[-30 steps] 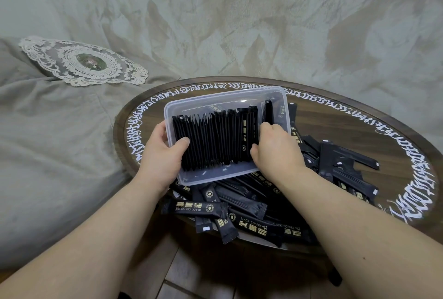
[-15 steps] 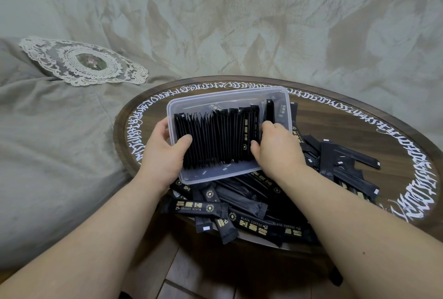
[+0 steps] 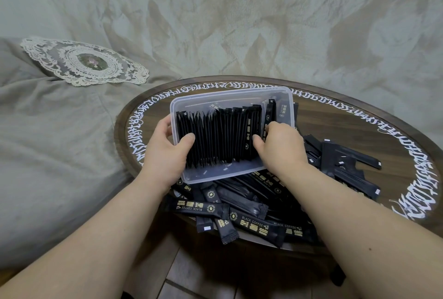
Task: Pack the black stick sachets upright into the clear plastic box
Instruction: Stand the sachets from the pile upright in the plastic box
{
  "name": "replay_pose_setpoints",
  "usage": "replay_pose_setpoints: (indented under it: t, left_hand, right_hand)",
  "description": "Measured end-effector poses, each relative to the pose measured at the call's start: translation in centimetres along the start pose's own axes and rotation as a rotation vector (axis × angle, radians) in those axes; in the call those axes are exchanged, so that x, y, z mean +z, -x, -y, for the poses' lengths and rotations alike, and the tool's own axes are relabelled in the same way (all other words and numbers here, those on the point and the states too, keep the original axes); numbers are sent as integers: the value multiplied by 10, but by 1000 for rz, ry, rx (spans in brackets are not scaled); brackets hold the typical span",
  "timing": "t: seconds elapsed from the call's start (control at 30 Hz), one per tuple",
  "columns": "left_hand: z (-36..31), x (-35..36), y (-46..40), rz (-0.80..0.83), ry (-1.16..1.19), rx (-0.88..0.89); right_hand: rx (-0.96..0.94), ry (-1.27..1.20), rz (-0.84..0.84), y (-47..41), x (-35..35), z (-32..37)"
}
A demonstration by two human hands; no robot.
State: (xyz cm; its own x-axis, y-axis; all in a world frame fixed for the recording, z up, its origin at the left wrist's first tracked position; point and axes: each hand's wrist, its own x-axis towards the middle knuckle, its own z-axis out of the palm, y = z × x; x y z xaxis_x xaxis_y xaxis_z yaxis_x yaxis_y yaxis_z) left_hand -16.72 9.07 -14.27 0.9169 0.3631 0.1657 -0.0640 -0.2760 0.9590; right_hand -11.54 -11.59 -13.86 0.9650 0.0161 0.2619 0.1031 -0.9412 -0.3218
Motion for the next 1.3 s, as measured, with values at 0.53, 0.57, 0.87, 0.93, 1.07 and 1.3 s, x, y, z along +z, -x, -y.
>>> replay_pose_setpoints:
  t: [0.53,0.57,0.87,0.93,1.07,1.3]
  left_hand:
    - [3,-1,-2,-15,-13,-8]
    - [3,-1,-2,-15,-11,-7]
    - [4,0,-2,-4,-11,-17]
    - [4,0,-2,-2,-13,-19]
    - [2,0,0,1,-4,-20]
    - [-5,4,4,-39,-12,-27]
  right_hand:
    - [-157,-164,-86,8,2,0]
    - [-156,-151,-75,7,3,0]
    - [-115,-30,3,4,11,0]
    - [-91,-5,11,3,12,1]
    - [-27,-5,6,2,14,4]
    - [38,-73,-18,1,13,5]
